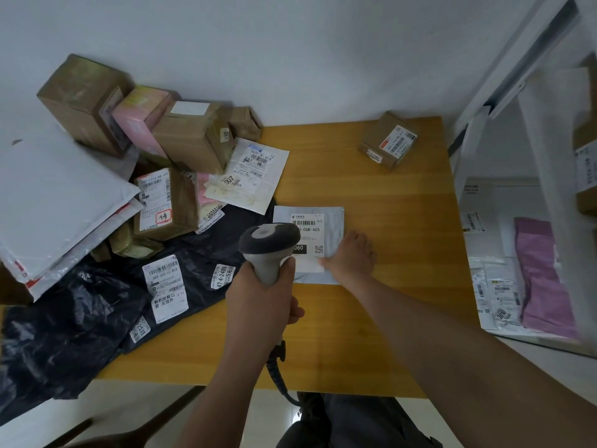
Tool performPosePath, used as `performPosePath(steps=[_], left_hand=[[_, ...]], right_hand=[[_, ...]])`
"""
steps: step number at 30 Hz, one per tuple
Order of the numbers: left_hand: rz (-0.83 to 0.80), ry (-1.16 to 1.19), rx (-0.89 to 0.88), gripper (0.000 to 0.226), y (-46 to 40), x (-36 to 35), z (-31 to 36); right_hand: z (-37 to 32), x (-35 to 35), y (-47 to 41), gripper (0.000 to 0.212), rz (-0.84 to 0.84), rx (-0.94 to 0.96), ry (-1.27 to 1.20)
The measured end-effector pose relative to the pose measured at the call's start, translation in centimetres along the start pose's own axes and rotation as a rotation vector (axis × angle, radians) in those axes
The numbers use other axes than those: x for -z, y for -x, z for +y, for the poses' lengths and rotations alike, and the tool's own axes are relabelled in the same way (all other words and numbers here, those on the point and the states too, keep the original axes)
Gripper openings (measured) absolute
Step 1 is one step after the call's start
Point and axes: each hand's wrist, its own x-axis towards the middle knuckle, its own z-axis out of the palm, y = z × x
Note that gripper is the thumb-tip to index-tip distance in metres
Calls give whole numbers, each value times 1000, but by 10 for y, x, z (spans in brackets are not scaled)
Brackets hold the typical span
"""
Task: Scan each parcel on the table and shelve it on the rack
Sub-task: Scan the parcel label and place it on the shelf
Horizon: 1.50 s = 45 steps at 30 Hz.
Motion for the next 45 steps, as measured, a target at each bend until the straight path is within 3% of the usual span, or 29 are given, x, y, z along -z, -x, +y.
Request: performPosePath(steps=[4, 8, 13, 16, 27, 33, 37, 45], left_hand=[[8, 5, -7, 27, 2, 3, -2], [9, 15, -17, 34, 8, 7, -3], [-16, 34, -68, 36, 26, 7, 5], [-14, 42, -139, 34, 41, 8, 10], [78, 78, -381, 38, 144, 17, -31], [129, 144, -427, 35, 229, 29, -80], [128, 122, -409, 43, 283, 35, -107], [120, 222, -439, 34, 355, 38, -134]], right_hand=[[-1, -1, -4, 49, -135, 1, -123], [-1, 9, -4, 25, -179, -14, -533], [0, 36, 8, 36, -149, -25, -780], [-2, 55, 17, 32, -130, 8, -856], [26, 87, 109, 26, -50, 189, -963], [60, 86, 190, 29, -26, 306, -970], [85, 80, 238, 26, -49, 319, -944], [118, 92, 303, 27, -40, 333, -992]])
